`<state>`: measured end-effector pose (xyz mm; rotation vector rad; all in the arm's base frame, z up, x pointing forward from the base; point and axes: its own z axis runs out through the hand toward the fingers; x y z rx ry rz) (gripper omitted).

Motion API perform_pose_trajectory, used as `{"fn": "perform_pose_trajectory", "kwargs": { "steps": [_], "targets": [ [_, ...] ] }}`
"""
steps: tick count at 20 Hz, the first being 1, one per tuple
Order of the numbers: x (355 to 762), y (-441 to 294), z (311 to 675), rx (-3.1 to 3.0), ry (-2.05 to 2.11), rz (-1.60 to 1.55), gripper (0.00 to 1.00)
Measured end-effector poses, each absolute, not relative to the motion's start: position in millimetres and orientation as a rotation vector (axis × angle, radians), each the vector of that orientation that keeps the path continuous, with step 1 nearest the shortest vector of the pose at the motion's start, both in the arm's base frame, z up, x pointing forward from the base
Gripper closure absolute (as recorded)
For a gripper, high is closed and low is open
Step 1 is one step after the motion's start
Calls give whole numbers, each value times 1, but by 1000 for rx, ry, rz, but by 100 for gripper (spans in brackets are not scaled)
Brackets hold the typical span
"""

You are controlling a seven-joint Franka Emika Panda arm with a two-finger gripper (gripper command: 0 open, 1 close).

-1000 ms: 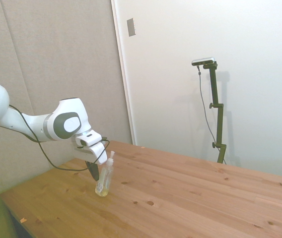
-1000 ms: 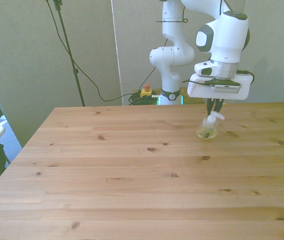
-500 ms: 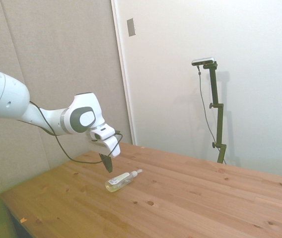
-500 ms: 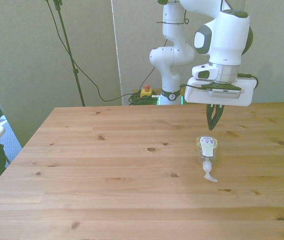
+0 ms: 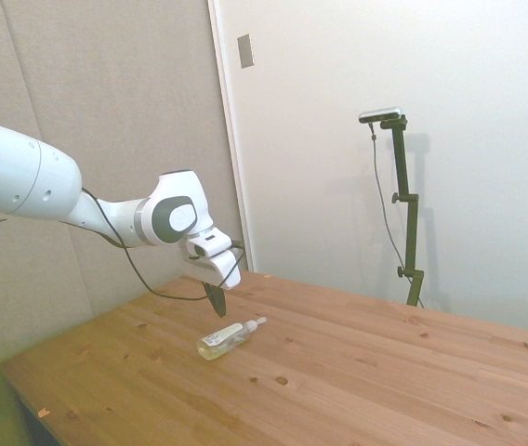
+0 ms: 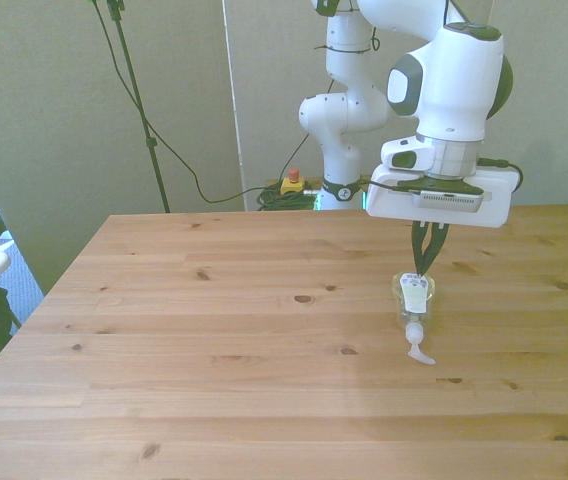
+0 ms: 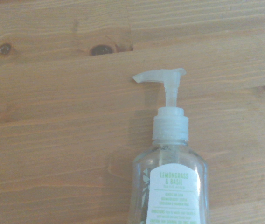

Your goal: Knock down the sanitizer

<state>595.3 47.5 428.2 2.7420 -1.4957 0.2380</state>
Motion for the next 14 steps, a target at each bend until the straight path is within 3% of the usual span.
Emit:
{"fn": "perform_pose_trajectory", "kwargs": {
  "steps": [14],
  "targets": [
    [574,52,448,2751,-1464,241,0]
  ]
}}
